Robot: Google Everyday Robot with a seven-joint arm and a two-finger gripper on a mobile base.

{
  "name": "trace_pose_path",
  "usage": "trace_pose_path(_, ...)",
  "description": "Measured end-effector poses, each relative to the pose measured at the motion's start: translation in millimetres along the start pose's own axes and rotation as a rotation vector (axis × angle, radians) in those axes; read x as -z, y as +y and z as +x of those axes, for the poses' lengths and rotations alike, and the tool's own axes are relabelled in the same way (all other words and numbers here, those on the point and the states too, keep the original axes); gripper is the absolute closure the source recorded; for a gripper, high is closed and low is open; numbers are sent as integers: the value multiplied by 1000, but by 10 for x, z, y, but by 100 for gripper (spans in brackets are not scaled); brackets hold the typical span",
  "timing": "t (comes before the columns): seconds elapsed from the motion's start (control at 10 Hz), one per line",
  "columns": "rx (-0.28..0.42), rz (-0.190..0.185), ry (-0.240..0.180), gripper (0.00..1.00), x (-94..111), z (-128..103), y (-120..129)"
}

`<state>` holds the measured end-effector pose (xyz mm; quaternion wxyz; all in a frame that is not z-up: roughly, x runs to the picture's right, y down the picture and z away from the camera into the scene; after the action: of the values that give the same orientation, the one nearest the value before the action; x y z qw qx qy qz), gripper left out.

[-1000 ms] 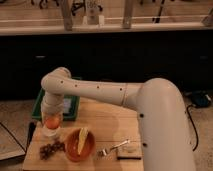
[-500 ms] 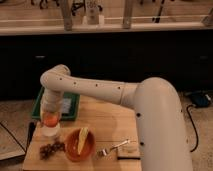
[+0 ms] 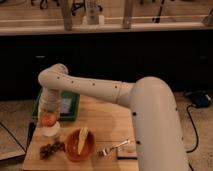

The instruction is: Place apple in paper cup

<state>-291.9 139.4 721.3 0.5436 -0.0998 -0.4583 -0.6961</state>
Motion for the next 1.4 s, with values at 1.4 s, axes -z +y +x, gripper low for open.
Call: trace_pose_path(1.4, 9, -1, -12, 20, 17, -15, -35)
